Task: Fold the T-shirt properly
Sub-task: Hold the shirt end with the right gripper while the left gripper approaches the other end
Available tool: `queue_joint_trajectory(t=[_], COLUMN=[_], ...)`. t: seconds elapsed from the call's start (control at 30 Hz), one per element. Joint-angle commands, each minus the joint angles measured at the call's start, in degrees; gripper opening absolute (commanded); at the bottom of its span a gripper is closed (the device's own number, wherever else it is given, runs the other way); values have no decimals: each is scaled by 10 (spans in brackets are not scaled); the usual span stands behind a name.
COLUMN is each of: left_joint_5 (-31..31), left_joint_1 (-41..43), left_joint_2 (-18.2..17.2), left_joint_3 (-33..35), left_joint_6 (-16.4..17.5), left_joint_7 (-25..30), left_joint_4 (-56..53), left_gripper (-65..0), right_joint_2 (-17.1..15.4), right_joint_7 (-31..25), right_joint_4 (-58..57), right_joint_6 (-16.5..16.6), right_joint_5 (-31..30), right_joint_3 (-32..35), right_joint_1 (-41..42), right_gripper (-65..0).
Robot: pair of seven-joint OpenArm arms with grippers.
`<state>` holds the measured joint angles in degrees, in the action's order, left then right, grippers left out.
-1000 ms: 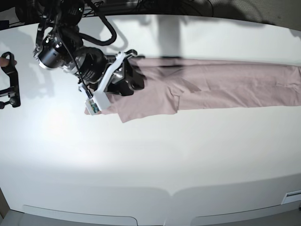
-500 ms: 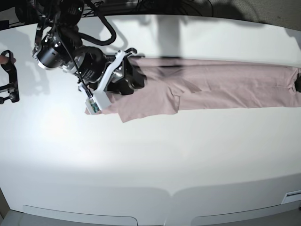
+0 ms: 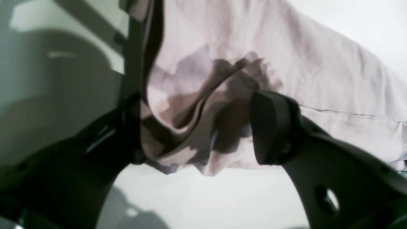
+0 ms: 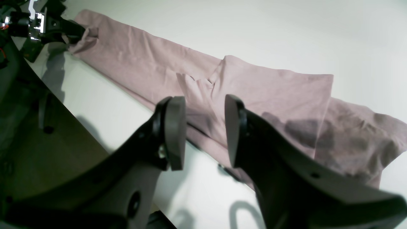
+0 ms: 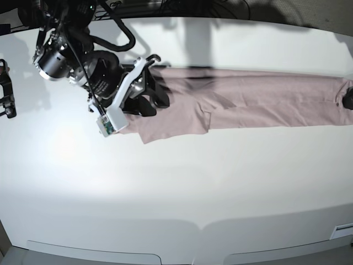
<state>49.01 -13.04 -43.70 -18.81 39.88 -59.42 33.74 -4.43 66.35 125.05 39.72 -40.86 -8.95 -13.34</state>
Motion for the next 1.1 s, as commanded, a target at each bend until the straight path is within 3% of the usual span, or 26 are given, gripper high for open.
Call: queue_joint_trajectory(t=[0.0,0.2,0.3,0.47,0.53,0.63,0.8,1.07], left_joint_5=[13,100,100,100,100,100,125,241], left_joint_1=[-4,-4,-5,-5,-5,-5,-5,-4], left_joint_2=[-11,-11,-11,-11,-11,-11,-11,-11], left_joint_3=[-2,-2,-2,-2,-2,-2,-2,-2], left_joint_6=[1,1,1,1,1,1,1,1], left_joint_7=[-12,-25,-25,-25,-25,-25,-26,-131], left_joint_4=[4,4,4,4,4,4,4,57], left_gripper=[-194,-194,-198,-280,-375,-650,-650,-650], right_joint_2=[0,0,0,0,0,0,0,0], right_joint_7=[-10,-10,-10,-10,-10,-10,-10,-10], right_joint_4=[12,12,12,12,12,12,12,12], right_joint_6=[3,3,3,3,3,3,3,3], right_joint_5=[-14,-14,-14,-14,-14,-14,-14,-14], right_joint_3=[0,0,0,0,0,0,0,0], right_joint_1=[5,5,5,5,5,5,5,5], right_gripper=[-438,-438,-438,-438,-438,-438,-438,-438])
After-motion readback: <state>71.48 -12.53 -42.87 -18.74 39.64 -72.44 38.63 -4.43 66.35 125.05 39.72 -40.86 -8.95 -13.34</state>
